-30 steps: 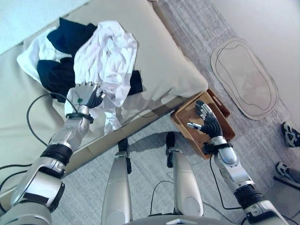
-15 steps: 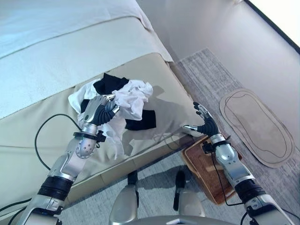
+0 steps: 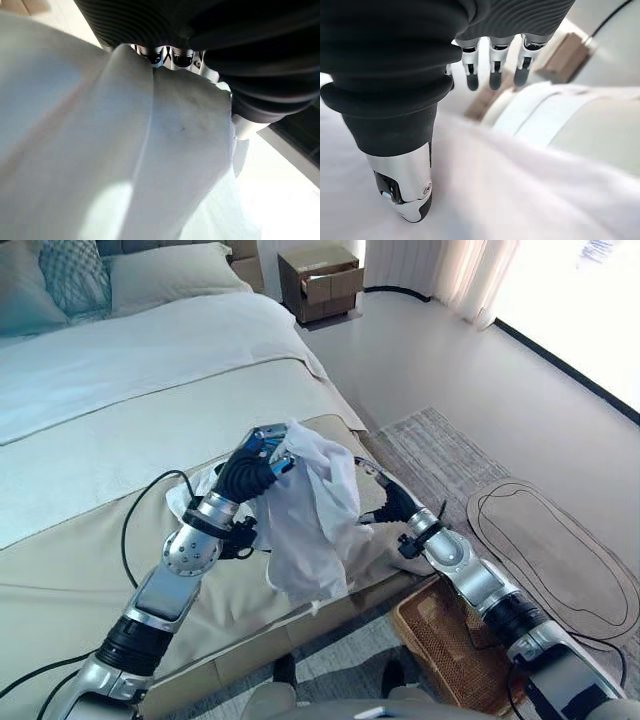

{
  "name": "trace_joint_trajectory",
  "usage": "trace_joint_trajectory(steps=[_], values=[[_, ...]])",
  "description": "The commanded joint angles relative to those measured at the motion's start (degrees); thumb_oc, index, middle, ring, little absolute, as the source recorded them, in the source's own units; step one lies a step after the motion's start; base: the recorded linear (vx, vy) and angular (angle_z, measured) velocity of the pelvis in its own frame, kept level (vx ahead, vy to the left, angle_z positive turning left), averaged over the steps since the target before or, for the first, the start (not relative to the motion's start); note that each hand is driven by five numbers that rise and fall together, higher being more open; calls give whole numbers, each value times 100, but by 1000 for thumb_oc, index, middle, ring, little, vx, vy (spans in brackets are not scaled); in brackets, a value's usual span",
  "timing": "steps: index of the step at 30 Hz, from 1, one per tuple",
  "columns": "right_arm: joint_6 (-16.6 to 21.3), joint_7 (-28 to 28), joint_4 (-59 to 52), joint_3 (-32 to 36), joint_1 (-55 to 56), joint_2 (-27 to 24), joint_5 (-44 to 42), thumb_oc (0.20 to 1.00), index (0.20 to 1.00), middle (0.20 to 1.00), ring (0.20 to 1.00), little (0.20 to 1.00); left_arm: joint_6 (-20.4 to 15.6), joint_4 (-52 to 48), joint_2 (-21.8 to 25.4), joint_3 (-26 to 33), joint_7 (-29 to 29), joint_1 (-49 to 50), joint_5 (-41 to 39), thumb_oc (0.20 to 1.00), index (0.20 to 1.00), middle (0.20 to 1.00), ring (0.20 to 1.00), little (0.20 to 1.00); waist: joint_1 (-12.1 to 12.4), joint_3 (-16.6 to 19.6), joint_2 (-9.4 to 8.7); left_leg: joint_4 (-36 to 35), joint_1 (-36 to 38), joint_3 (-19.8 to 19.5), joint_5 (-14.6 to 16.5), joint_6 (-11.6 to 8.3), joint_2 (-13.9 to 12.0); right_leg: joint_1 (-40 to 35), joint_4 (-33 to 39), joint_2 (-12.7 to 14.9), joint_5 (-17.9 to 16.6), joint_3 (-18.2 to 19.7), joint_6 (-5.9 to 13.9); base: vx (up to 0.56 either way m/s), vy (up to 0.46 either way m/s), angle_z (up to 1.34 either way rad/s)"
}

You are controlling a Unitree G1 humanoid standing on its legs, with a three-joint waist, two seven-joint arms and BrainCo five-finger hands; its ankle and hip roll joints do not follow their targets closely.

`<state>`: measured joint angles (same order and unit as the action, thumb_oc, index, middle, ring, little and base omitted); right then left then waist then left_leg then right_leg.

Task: Pick up clothes into the bucket

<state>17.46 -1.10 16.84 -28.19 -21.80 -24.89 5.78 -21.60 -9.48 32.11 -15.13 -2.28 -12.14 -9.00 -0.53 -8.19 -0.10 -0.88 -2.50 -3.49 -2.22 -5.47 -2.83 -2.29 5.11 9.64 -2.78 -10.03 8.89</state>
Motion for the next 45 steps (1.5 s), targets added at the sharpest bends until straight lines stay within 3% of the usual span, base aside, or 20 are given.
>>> trace_joint_trajectory(steps=[1,3,4,9,18,19,20,25,33,40,45], values=[[196,-393,-438,-187,-208,274,-895,1000,1000,1000,1000,1000,-235,-291,-33,-32,-167,-389,-557,200,200,200,200,200,79,353,-203,-14,-12,158,123,259,141,325,-216,-54,-179,203,-79,0,0,0],[165,-512,-427,-223,-184,384,-1218,1000,1000,1000,1000,1000,-225,-342,-41,-83,-199,-430,-570,200,200,200,200,200,72,365,-203,-18,8,162,126,259,136,309,-208,-56,-180,207,-84,0,0,0],[22,-991,-508,-404,-148,587,-2111,1000,1000,1000,1000,1000,-194,-455,-65,-152,-303,-465,-642,200,200,200,200,200,82,395,-205,-24,47,168,134,256,129,267,-210,-61,-162,195,-91,0,0,0],[-259,-1682,-557,-644,-109,762,-3320,1000,1000,1000,1000,1000,-157,-606,-128,-263,-525,-444,-755,200,200,200,200,200,102,442,-218,-45,116,153,149,254,122,200,-201,-63,-138,178,-95,16,-5,0],[-556,-2405,-453,-1075,-314,711,-3510,1000,1000,1000,1000,1000,-135,-701,-188,-256,-888,-439,-975,200,200,200,200,200,159,500,-249,-57,188,137,173,257,124,123,-184,-62,-115,158,-101,8,-2,0],[-602,-2545,-438,-1138,-350,720,-3573,780,780,780,780,780,-116,-666,-212,-274,-961,-454,-1016,200,200,200,200,200,170,510,-255,-61,200,134,177,257,127,102,-179,-55,-113,154,-99,0,0,0],[-611,-2588,-423,-1137,-339,725,-3617,200,200,200,200,200,-114,-653,-217,-277,-988,-456,-1028,200,200,200,200,200,171,519,-255,-62,207,130,180,258,130,97,-179,-57,-107,153,-100,0,0,0],[-649,-2705,-288,-1071,-179,679,-3705,200,200,200,200,200,-136,-543,-126,-112,-1006,-467,-939,200,200,200,200,200,178,550,-259,-75,228,125,185,258,127,80,-169,-59,-103,142,-94,0,0,0],[-595,-2632,-26,-321,746,328,-3616,200,200,200,200,200,-187,-215,-108,481,-893,-172,-777,200,200,200,200,200,114,616,-259,-74,268,122,207,255,121,54,-187,-69,-74,134,-95,0,0,0],[-444,-2301,259,741,1486,404,-3980,200,200,200,200,200,-252,108,-202,939,-587,140,-388,200,200,200,200,200,32,646,-264,-85,288,136,217,252,104,48,-184,-86,-68,128,-96,0,0,0],[-87,-1606,97,1665,2015,546,-3935,200,200,200,200,200,-297,283,-373,1221,-206,511,-32,200,200,200,200,200,-71,655,-260,-84,294,172,237,251,86,58,-187,-94,-62,150,-101,0,0,0]])
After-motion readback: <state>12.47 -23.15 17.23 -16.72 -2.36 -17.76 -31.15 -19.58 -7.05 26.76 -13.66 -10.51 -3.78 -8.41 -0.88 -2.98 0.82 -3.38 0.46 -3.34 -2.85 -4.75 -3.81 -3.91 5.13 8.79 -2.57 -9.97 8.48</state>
